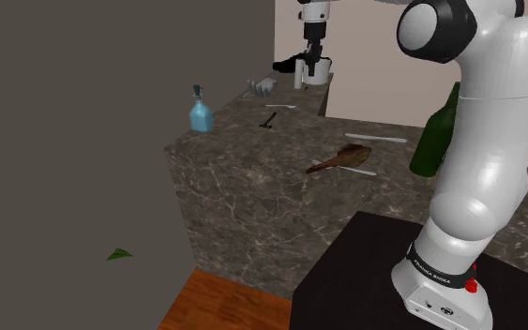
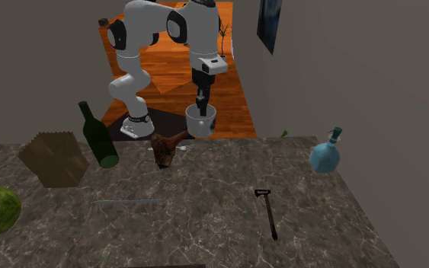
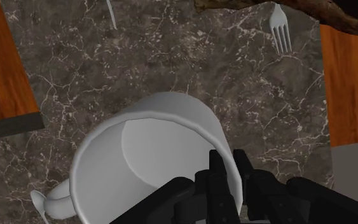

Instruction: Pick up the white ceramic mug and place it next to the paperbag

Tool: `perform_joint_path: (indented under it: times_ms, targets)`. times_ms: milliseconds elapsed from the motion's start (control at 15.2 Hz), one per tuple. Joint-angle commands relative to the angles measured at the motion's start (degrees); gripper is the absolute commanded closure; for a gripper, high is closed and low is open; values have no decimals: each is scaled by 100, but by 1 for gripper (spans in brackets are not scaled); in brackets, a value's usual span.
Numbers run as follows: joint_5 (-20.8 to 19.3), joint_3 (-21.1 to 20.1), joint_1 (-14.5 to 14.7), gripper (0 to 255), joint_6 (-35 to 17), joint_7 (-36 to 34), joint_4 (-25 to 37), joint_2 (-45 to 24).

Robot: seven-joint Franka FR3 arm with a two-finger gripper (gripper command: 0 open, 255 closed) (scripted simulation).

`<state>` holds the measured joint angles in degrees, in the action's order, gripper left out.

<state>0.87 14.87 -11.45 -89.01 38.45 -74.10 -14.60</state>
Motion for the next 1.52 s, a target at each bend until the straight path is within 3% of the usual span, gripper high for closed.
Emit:
perform_joint_path:
  times_ms: [0, 660, 1452]
  targets:
    - [-94, 58, -33, 255, -171, 123, -583, 427]
    - [-502, 470, -443, 255, -580, 935, -2366, 1902]
    - [-1011, 1191, -1060, 255, -680, 2156, -3380, 2999]
